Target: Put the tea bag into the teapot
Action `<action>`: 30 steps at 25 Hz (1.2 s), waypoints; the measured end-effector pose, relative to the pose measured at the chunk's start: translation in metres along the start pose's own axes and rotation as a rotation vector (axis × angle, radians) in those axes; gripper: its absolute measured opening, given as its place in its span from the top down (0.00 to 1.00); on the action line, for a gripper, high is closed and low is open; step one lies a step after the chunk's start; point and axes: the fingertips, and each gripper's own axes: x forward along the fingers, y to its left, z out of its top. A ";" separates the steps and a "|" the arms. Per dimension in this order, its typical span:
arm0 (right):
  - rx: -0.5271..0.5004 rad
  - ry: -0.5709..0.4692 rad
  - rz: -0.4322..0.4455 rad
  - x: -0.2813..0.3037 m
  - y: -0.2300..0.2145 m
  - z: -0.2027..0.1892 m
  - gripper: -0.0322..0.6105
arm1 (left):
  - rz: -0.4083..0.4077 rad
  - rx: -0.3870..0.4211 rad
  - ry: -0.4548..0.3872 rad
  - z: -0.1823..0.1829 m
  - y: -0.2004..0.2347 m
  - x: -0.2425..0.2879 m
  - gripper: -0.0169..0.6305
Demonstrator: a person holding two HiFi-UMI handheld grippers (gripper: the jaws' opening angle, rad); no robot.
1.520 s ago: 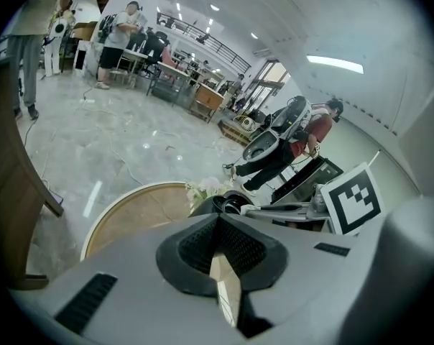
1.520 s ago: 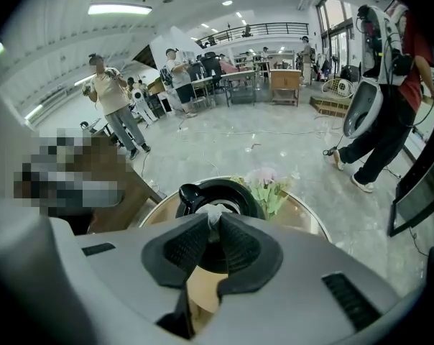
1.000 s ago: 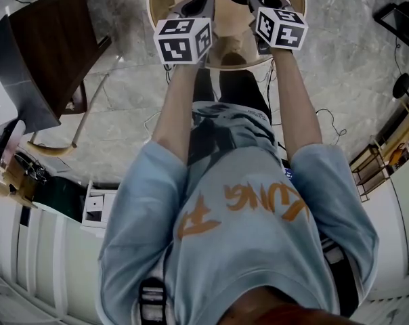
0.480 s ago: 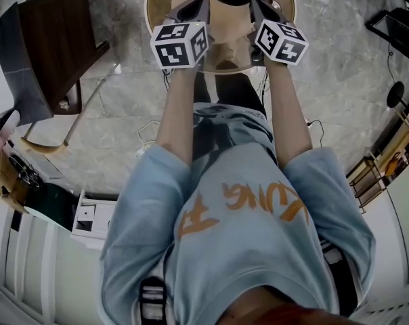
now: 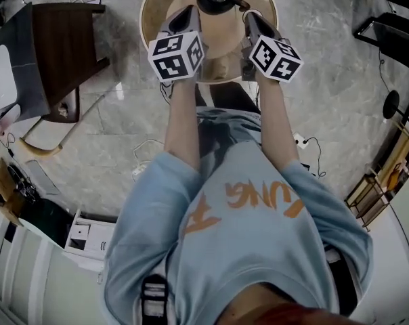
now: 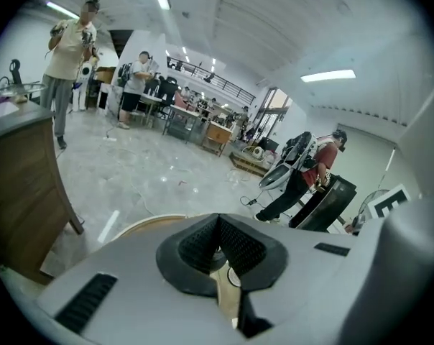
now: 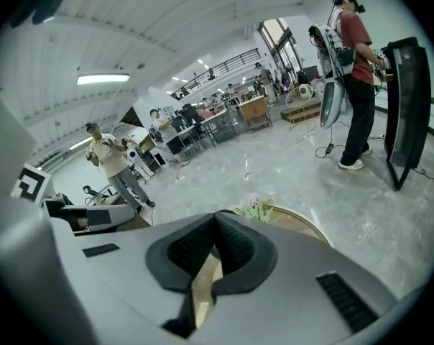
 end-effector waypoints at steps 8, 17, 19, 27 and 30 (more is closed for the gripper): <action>-0.166 -0.153 0.074 -0.052 0.013 0.073 0.93 | -0.007 0.096 -0.152 0.054 -0.056 -0.039 0.94; -0.284 -0.314 0.174 -0.098 0.045 0.137 0.93 | 0.002 0.192 -0.326 0.111 -0.102 -0.084 0.94; -0.287 -0.347 0.176 -0.111 0.045 0.153 0.93 | 0.006 0.210 -0.351 0.119 -0.111 -0.093 0.94; -0.420 -0.472 0.166 -0.151 0.067 0.204 0.93 | -0.011 0.282 -0.473 0.165 -0.140 -0.129 0.94; -0.418 -0.526 0.165 -0.164 0.076 0.223 0.93 | -0.014 0.333 -0.501 0.185 -0.150 -0.139 0.94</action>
